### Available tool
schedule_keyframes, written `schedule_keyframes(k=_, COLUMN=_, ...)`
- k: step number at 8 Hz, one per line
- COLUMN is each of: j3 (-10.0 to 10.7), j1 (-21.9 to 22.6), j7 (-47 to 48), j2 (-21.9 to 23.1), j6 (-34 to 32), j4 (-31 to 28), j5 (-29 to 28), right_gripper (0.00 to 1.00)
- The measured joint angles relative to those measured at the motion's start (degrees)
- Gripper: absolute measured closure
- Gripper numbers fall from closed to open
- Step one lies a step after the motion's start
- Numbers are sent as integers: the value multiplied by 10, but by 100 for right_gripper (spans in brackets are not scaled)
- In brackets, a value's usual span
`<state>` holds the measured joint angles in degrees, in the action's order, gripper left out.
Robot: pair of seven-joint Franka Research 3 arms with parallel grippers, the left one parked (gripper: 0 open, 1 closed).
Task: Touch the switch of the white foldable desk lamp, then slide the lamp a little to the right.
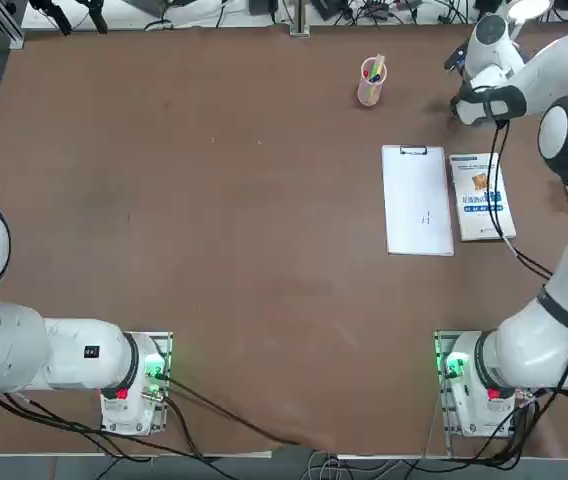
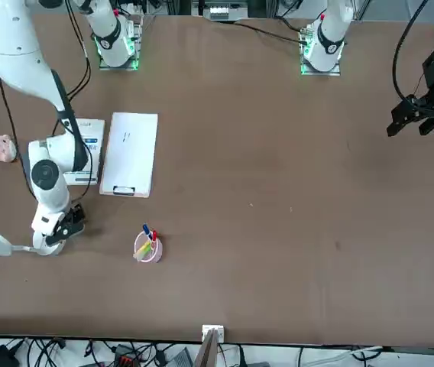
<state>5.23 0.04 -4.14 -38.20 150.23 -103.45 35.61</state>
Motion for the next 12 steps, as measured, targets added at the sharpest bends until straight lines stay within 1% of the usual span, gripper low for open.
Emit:
schedule_keyframes(k=8, j3=0, j1=1, j7=0, j2=2, j6=1, j4=3, j5=0, right_gripper=0)
schedule_keyframes(k=9, j3=-2, j1=3, j7=0, j2=6, j6=-9, j4=7, j5=0, right_gripper=0)
schedule_keyframes(k=12, j3=-6, j1=31, j7=0, j2=28, j6=-94, j4=37, j5=0, right_gripper=0)
